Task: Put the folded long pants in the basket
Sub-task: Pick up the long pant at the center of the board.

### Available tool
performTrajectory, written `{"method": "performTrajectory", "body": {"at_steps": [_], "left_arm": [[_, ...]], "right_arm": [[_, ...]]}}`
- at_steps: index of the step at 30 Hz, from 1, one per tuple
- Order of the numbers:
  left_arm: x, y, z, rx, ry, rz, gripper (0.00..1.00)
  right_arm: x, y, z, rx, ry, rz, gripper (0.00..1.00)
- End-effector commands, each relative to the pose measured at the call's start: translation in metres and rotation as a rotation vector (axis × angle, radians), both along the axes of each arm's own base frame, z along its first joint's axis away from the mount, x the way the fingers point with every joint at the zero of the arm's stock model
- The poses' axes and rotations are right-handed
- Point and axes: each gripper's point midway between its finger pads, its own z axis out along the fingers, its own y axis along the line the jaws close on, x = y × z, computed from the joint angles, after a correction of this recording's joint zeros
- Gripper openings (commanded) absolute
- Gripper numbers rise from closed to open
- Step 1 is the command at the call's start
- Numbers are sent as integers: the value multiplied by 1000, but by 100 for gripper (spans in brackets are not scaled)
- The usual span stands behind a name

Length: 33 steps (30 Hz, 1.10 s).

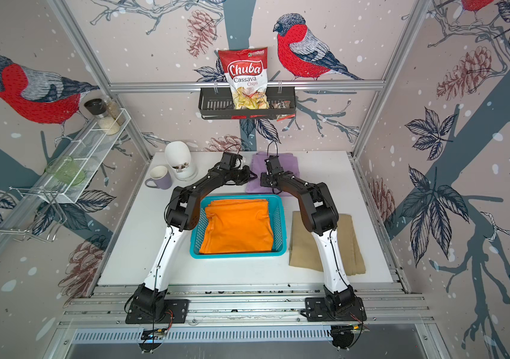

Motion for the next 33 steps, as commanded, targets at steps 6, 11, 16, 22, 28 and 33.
{"method": "performTrajectory", "body": {"at_steps": [6, 11, 16, 22, 28, 33], "left_arm": [[-13, 12, -23, 82, 92, 10, 0], [-14, 16, -22, 98, 90, 9, 0], [-15, 21, -26, 105, 105, 11, 0], [-16, 25, -28, 117, 109, 9, 0], [-17, 29, -32, 126, 120, 11, 0], [-17, 29, -33, 120, 123, 15, 0]], "right_arm": [[-17, -55, 33, 159, 198, -47, 50], [0, -121, 49, 257, 187, -135, 78], [2, -166, 35, 345, 217, -195, 87], [-3, -170, 8, 376, 262, -167, 88], [-6, -134, -13, 407, 314, -118, 85], [-5, -115, -25, 465, 338, -115, 78]]}}
